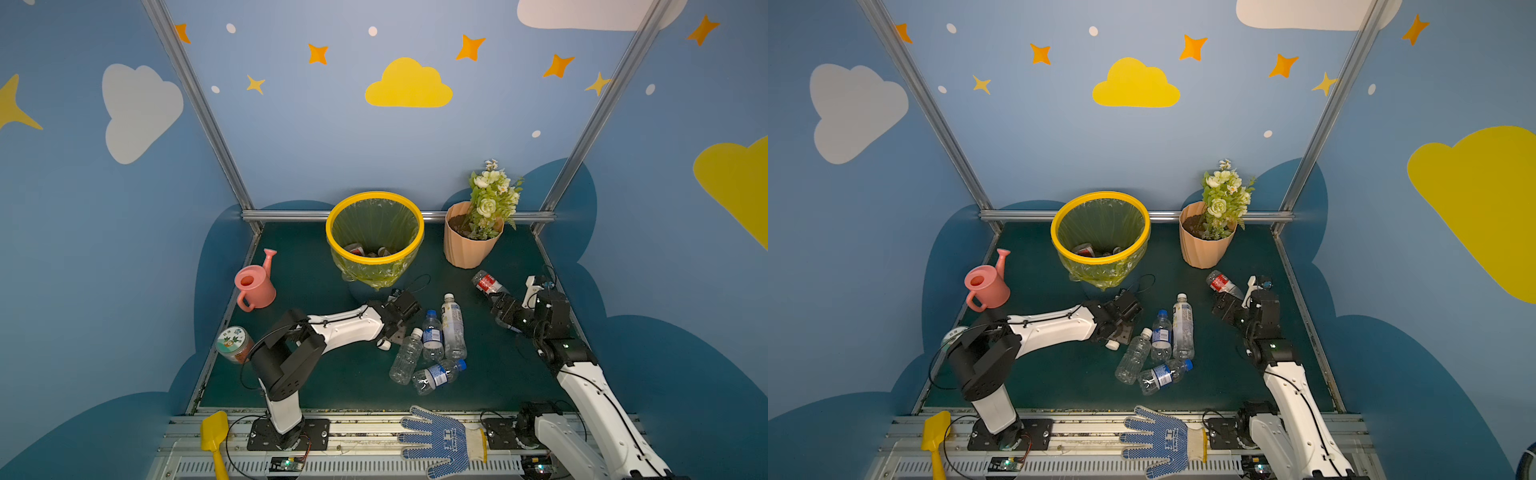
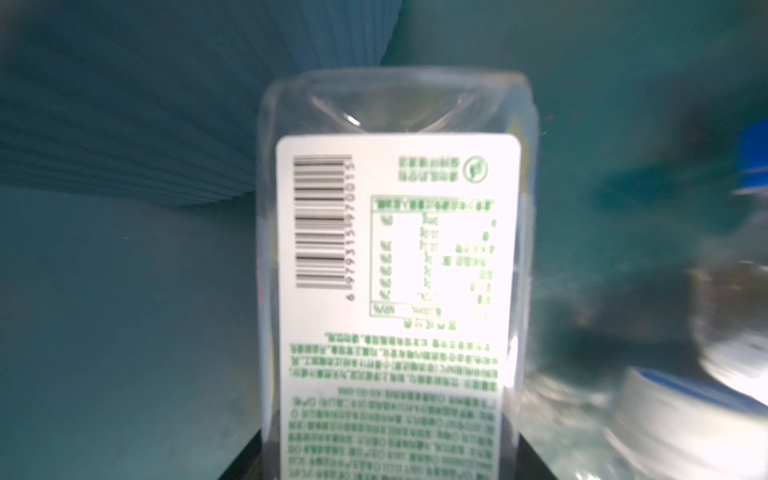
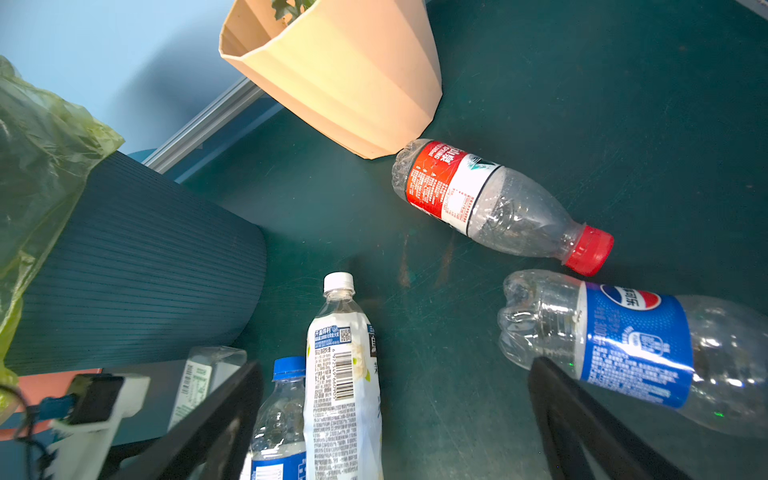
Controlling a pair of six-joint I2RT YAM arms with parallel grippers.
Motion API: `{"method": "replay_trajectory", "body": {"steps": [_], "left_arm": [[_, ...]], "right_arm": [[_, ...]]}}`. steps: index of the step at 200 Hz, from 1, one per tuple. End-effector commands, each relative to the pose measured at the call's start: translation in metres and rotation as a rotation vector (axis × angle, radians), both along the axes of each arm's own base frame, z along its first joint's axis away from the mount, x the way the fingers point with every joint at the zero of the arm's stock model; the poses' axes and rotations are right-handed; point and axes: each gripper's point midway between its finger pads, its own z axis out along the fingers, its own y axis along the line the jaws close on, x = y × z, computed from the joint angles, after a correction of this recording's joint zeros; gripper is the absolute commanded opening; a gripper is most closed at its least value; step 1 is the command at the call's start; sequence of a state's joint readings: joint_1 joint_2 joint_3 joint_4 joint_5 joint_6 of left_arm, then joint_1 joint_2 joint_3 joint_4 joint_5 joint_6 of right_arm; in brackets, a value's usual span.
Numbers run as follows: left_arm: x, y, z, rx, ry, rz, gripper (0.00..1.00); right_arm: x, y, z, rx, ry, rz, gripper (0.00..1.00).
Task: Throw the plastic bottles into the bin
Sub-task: 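Lift the square bottle with the left gripper toward the bin, then move the square bottle over the bin and open the left gripper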
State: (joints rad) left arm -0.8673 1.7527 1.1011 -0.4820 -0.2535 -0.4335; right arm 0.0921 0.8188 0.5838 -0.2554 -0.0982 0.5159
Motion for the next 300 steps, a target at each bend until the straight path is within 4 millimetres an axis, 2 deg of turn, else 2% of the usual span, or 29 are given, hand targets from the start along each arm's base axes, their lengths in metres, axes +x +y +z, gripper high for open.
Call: {"method": "replay_trajectory", "body": {"steps": [1, 31, 53, 75, 105, 145, 183, 199, 215, 226, 238, 250, 264, 276, 288, 293, 300], "left_arm": [[0.003, -0.010, 0.034, -0.018, -0.093, -0.046, 0.50], [-0.005, -0.021, 0.065, -0.011, -0.176, -0.118, 0.50], [-0.010, -0.029, 0.096, -0.022, -0.265, -0.154, 0.49], [-0.014, -0.036, 0.145, -0.065, -0.385, -0.178, 0.48], [-0.030, -0.042, 0.227, -0.190, -0.593, -0.240, 0.48], [-0.047, -0.020, 0.335, -0.377, -0.895, -0.279, 0.48], [-0.065, 0.012, 0.435, -0.439, -1.197, -0.301, 0.46], [-0.075, 0.022, 0.471, -0.467, -1.322, -0.320, 0.46], [-0.078, 0.028, 0.494, -0.472, -1.409, -0.318, 0.47], [-0.069, 0.031, 0.499, -0.466, -1.414, -0.297, 0.49], [-0.039, 0.040, 0.491, -0.477, -1.345, -0.194, 0.49], [0.003, 0.047, 0.463, -0.485, -1.221, -0.131, 0.49], [0.057, 0.059, 0.420, -0.538, -1.057, -0.023, 0.50], [0.092, 0.061, 0.382, -0.558, -0.927, 0.023, 0.54], [0.108, 0.054, 0.349, -0.557, -0.796, 0.032, 0.63], [0.110, 0.050, 0.342, -0.556, -0.766, 0.029, 0.72], [0.108, 0.043, 0.338, -0.566, -0.742, -0.003, 0.76]], "right_arm": [[-0.004, -0.001, -0.002, 0.005, 0.005, 0.000, 0.97], [-0.004, 0.000, -0.001, 0.013, 0.002, -0.002, 0.97], [-0.004, 0.000, -0.002, 0.016, 0.004, -0.003, 0.97], [-0.004, -0.001, -0.003, 0.017, 0.005, -0.004, 0.97], [-0.005, -0.001, -0.003, 0.016, 0.002, -0.009, 0.97], [-0.005, -0.002, -0.004, 0.014, 0.005, -0.011, 0.97], [-0.006, -0.001, -0.001, 0.021, -0.001, -0.009, 0.97], [-0.006, -0.002, 0.002, 0.021, -0.009, -0.012, 0.97], [-0.007, -0.002, 0.004, 0.021, -0.017, -0.016, 0.97], [-0.007, -0.002, 0.006, 0.022, -0.020, -0.017, 0.97], [-0.007, -0.002, 0.007, 0.025, -0.024, -0.016, 0.97], [-0.007, -0.001, 0.007, 0.031, -0.025, -0.013, 0.97], [-0.006, 0.001, 0.006, 0.039, -0.022, -0.002, 0.97], [-0.006, 0.003, 0.007, 0.044, -0.020, 0.008, 0.97], [-0.007, 0.004, 0.007, 0.040, -0.016, 0.012, 0.97], [-0.007, 0.003, 0.008, 0.035, -0.014, 0.009, 0.97], [-0.008, 0.001, 0.009, 0.025, -0.015, 0.001, 0.97]]}}
